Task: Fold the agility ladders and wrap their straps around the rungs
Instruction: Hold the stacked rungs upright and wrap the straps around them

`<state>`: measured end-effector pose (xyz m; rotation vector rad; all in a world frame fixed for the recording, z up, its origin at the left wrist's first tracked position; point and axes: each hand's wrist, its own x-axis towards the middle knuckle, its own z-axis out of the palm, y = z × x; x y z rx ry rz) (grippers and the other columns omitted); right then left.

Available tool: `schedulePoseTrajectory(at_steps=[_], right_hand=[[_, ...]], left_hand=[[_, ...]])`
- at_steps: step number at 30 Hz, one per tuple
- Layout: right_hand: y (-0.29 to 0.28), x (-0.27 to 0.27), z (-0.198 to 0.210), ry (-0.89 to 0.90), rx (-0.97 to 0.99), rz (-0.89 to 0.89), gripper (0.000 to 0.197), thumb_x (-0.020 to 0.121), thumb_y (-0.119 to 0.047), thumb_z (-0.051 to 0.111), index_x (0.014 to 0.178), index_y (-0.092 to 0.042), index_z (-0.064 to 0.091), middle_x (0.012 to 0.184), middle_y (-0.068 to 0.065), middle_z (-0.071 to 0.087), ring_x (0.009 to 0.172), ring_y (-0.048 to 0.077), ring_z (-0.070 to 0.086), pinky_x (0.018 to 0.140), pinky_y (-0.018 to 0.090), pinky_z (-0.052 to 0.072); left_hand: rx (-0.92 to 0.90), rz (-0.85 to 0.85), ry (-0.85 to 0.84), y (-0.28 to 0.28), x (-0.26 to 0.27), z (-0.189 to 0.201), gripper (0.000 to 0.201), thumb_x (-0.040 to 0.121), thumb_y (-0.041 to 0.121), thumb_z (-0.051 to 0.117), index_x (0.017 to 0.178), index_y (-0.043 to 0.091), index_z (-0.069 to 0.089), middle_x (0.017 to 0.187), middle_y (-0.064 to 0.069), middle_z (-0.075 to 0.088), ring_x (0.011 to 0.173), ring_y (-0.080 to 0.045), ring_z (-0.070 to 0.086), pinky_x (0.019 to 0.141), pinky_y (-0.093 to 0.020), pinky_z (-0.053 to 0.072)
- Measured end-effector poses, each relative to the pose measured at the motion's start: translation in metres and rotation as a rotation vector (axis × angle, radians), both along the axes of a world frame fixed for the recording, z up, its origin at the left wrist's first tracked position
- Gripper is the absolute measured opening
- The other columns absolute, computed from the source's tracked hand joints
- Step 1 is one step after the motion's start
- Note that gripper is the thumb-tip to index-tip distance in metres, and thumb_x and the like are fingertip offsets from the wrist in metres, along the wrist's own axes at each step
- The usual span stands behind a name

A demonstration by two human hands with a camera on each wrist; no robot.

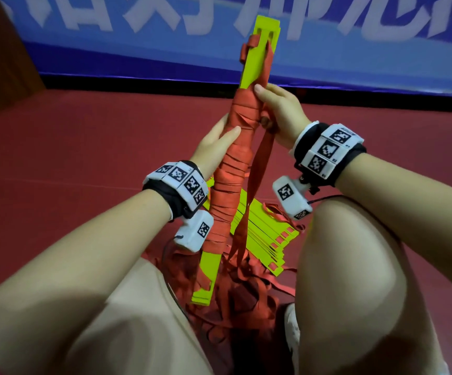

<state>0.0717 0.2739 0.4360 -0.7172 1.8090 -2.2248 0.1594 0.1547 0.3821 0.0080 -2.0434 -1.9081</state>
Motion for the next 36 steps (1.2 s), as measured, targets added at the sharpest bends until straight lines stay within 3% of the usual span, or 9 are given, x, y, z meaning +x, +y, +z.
schedulePoseTrajectory(at_steps=[4,8,11,16,20,23,28,31,36], right_hand=[[0.008,-0.004,0.004,-0.015,-0.103,0.078,0.014,0.097,-0.018,0.053,0.085,-0.017,0.06,0.062,-0.008,0.053,0.047,0.005,0.042,0.04,0.014,0.029],[0.012,-0.001,0.006,-0.055,-0.225,0.162,0.018,0.1,-0.014,0.045,0.086,-0.014,0.055,0.059,-0.008,0.058,0.046,0.002,0.052,0.04,0.012,0.035],[0.009,-0.008,0.003,-0.053,-0.211,0.192,0.013,0.097,-0.022,0.05,0.091,-0.013,0.057,0.067,-0.003,0.061,0.054,0.006,0.057,0.047,0.015,0.04],[0.008,-0.02,-0.01,-0.026,0.141,-0.03,0.022,0.094,-0.035,0.059,0.08,-0.018,0.06,0.056,0.002,0.048,0.04,0.011,0.045,0.041,0.018,0.035],[-0.007,-0.014,-0.019,0.081,0.425,-0.151,0.023,0.097,-0.039,0.053,0.088,-0.018,0.056,0.06,0.005,0.048,0.032,0.01,0.047,0.036,0.018,0.038],[-0.023,-0.009,-0.03,0.155,0.45,-0.174,0.034,0.09,-0.041,0.062,0.107,-0.012,0.055,0.069,0.002,0.058,0.034,0.007,0.051,0.037,0.02,0.04],[-0.021,-0.019,-0.028,0.081,0.283,-0.209,0.047,0.089,-0.027,0.066,0.13,-0.009,0.051,0.079,-0.002,0.058,0.033,-0.002,0.047,0.035,0.016,0.034],[-0.02,-0.021,-0.022,0.014,0.155,-0.146,0.049,0.087,-0.027,0.068,0.129,-0.008,0.053,0.08,-0.002,0.061,0.039,0.001,0.047,0.035,0.018,0.03],[-0.014,-0.017,-0.013,-0.035,-0.035,0.052,0.011,0.092,-0.023,0.06,0.101,-0.016,0.061,0.067,-0.012,0.059,0.045,0.001,0.046,0.037,0.014,0.028]], left_hand=[[0.132,-0.12,0.055,0.01,0.004,0.003,0.054,0.085,0.025,0.05,0.137,0.031,0.037,0.149,-0.015,0.043,0.134,-0.035,0.043,0.115,-0.051,0.029],[0.297,-0.136,-0.049,0.007,0.008,0.009,0.044,0.082,0.026,0.054,0.125,0.017,0.048,0.093,-0.008,0.07,0.076,-0.02,0.067,0.076,-0.036,0.056],[0.266,-0.189,-0.101,0.007,0.01,0.006,0.021,0.1,0.023,0.047,0.121,0.02,0.049,0.075,-0.001,0.068,0.06,-0.018,0.066,0.059,-0.03,0.058],[0.005,0.045,-0.032,0.009,0.004,-0.011,0.035,0.097,0.018,0.056,0.131,0.025,0.052,0.105,0.005,0.065,0.086,-0.002,0.061,0.083,-0.021,0.048],[-0.24,0.248,-0.125,0.009,-0.005,-0.032,0.069,0.09,0.036,0.061,0.151,0.034,0.029,0.131,-0.008,0.059,0.114,-0.025,0.059,0.1,-0.032,0.045],[-0.408,0.278,-0.287,0.002,-0.015,-0.029,0.057,0.097,0.047,0.036,0.15,0.048,0.015,0.13,-0.019,0.055,0.111,-0.037,0.057,0.095,-0.033,0.043],[-0.186,0.095,-0.126,-0.013,-0.011,-0.022,0.056,0.103,0.013,0.039,0.153,0.032,0.022,0.105,-0.001,0.06,0.068,0.011,0.054,0.065,-0.008,0.043],[-0.088,0.023,-0.078,-0.022,-0.009,-0.018,0.063,0.099,0.014,0.052,0.152,0.03,0.023,0.079,0.004,0.051,0.063,0.004,0.054,0.063,-0.014,0.046],[0.081,-0.13,-0.135,-0.021,-0.006,-0.021,0.034,0.078,0.027,0.066,0.11,0.023,0.054,0.091,0.007,0.065,0.076,-0.001,0.064,0.068,-0.017,0.051]])
